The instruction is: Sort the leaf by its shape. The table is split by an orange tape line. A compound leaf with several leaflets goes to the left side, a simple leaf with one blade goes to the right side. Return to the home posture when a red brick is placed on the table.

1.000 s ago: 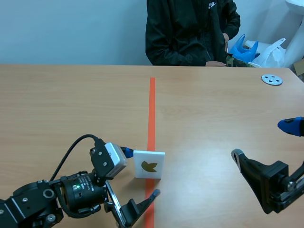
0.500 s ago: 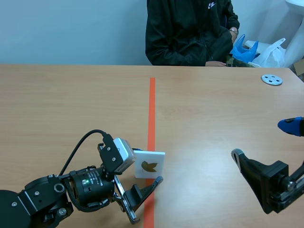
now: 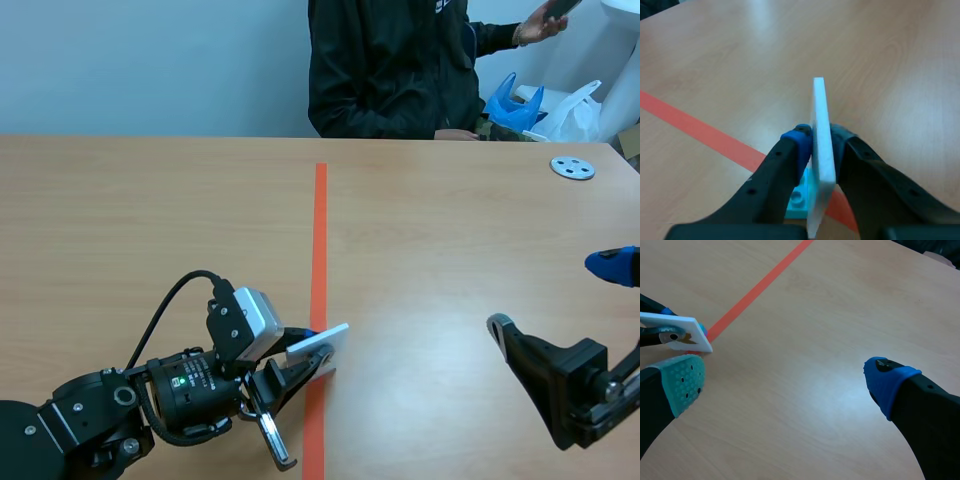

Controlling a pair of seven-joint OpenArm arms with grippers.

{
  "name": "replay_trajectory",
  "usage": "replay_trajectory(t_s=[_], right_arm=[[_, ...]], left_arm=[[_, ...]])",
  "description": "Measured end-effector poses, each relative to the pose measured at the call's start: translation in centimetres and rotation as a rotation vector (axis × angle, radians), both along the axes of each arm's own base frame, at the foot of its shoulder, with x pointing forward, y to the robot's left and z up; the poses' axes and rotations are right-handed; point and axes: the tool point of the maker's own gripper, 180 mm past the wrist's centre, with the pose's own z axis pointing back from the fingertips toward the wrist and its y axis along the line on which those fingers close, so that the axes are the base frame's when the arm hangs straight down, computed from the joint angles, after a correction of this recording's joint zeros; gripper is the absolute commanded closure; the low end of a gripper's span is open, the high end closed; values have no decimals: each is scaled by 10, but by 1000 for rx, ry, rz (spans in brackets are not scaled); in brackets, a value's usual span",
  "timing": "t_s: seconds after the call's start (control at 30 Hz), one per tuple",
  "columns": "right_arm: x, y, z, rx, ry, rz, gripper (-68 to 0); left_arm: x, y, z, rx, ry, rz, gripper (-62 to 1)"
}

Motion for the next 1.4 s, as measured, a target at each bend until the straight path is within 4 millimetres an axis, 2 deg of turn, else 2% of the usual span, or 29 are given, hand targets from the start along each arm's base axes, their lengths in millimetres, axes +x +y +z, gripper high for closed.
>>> replay_trajectory(t_s=[0.2,0.4,0.53,0.67,0.8,0.9,1.03,1.2,1.4], right_arm=[[0,0,0,0,0,0,-679],[0,0,0,0,0,0,-679],[0,0,0,0,0,0,-679],[0,0,0,0,0,0,-679],[0,0,0,0,0,0,-679],[0,0,0,0,0,0,-679],[0,0,0,0,0,0,-679],[0,0,0,0,0,0,-679],[0,0,0,0,0,0,-679]], left_arm=[[0,0,0,-2,1,2,-40],[9,6,7,-74,39,72,-40],[17,17,22,-113,41,113,-40],[45,48,56,-204,15,248,-40],[82,97,77,-278,44,450,-40],[100,134,83,-312,73,576,-40],[113,167,92,-304,38,675,-40],[123,201,99,-282,-18,803,-40],[136,223,88,-248,-16,898,-40]])
